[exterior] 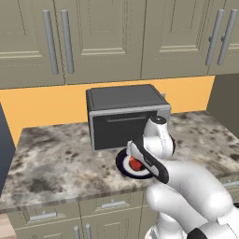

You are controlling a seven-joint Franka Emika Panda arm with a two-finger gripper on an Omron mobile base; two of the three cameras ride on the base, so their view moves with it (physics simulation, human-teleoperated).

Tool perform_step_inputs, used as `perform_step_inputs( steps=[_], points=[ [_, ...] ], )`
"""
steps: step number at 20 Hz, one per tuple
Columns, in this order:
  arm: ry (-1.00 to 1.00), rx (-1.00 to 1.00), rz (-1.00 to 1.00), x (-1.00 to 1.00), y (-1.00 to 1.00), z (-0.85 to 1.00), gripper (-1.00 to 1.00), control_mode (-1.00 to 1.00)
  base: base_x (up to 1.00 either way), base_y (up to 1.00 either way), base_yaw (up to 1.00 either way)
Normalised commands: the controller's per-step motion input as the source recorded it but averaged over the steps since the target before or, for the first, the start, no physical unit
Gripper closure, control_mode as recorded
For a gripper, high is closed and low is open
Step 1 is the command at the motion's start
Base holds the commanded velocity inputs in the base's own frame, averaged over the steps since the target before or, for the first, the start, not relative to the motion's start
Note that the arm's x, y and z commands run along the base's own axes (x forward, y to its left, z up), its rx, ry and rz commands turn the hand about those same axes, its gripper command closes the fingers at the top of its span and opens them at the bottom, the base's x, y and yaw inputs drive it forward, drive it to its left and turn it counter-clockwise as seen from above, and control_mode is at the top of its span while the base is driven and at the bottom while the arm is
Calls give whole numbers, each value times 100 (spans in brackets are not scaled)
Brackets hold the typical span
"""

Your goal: Place the steak on the counter behind the older steak on the same shelf of the fridge to maintain FIFO order. Close the fridge door when finished.

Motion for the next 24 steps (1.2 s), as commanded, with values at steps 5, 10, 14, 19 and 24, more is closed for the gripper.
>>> perform_step_inputs(
  steps=[5, 10, 14, 19, 24],
  points=[
    [0, 0, 0, 9, 0, -30, -100, -100, 0, 0, 0],
    [0, 1, 0, 21, 0, -27, -100, -100, 0, 0, 0],
    [0, 2, 0, 19, -1, -30, -100, -100, 0, 0, 0],
    [0, 2, 0, 21, 0, -27, -100, -100, 0, 0, 0],
    [0, 2, 0, 8, 0, -32, -100, -100, 0, 0, 0]
  ],
)
